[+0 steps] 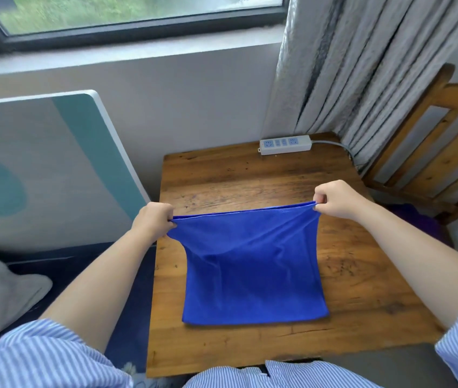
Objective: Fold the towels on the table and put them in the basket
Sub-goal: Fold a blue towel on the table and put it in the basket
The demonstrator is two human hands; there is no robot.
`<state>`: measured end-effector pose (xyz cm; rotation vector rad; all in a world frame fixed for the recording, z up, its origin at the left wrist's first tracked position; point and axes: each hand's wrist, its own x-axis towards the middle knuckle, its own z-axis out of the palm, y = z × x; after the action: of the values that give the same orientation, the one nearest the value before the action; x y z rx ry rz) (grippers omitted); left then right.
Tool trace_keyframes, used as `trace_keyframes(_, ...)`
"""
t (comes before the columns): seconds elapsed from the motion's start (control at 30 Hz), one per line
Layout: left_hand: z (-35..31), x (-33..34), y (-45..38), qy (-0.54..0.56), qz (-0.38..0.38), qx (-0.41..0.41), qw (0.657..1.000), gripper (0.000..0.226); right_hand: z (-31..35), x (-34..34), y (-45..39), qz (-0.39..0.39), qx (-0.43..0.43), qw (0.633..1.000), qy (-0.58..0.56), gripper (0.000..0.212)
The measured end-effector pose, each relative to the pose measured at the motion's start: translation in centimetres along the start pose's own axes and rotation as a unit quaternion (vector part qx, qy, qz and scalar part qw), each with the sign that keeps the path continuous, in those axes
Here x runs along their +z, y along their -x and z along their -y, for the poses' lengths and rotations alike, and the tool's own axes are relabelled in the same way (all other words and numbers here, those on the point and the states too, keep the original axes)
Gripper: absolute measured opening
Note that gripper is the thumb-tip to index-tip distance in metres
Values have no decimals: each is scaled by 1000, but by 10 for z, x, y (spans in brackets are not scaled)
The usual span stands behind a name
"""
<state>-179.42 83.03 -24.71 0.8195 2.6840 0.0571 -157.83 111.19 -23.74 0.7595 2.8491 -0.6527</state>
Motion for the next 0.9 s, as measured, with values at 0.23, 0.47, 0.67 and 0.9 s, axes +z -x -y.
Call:
trace_keyframes(0.23, 0, -6, 8, 7, -34, 39, 999, 20, -1, 1, 2, -4, 30, 999, -29, 18)
trace_keyframes(0.47, 1, -44, 1, 1, -116, 24, 993, 24, 17, -26, -13, -117, -3, 993, 20, 24)
trace_keyframes(0.67, -1, -94, 1, 0, -183, 35, 982, 29, 47, -64, -29, -193, -40, 980, 39, 27)
trace_keyframes(0.9, 0, -124, 6, -19, -239, -10, 971, 28, 55, -99, -41, -159, 8, 980, 117, 30)
